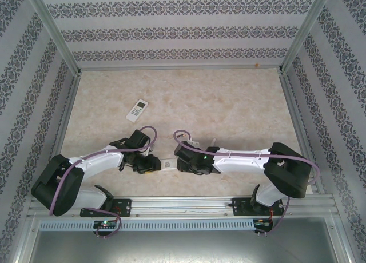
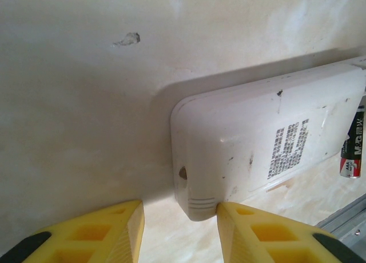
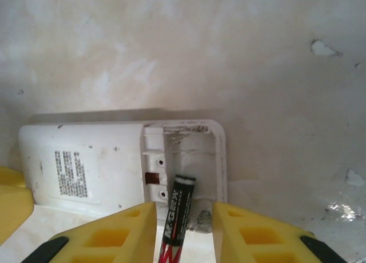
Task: Load the batteries into the remote control
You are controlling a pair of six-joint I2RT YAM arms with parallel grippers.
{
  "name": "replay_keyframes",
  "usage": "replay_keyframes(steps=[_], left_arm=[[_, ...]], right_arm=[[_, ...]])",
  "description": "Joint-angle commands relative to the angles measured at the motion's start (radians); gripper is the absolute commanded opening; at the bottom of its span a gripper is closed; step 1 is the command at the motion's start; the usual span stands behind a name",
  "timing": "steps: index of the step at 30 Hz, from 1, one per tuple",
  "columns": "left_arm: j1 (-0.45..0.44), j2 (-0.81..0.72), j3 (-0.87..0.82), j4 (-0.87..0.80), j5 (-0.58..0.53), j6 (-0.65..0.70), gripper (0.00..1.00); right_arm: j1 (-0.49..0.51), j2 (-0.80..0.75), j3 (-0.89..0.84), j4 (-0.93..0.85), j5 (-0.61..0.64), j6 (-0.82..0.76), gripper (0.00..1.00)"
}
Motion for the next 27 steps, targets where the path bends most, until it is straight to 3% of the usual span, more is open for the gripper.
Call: replay_keyframes(steps=[1, 20, 27], left_arm=[[-0.016, 0.046, -0.03, 0.118, -0.042, 0.001, 0.39], [-0.016, 0.054, -0.032, 0.131, -0.043, -0.002, 0.39], [-0.013, 0.065, -0.021, 0.116, -0.067, 0.022, 0.39]], right_arm=[[0.008, 0.006, 0.007, -0.009, 0.0, 0.012, 0.27], [-0.016, 0.109, 0.031, 0.0, -0.021, -0.025, 0.13], [-0.05, 0.124, 0.028, 0.119, -0.02, -0.149, 0.1]])
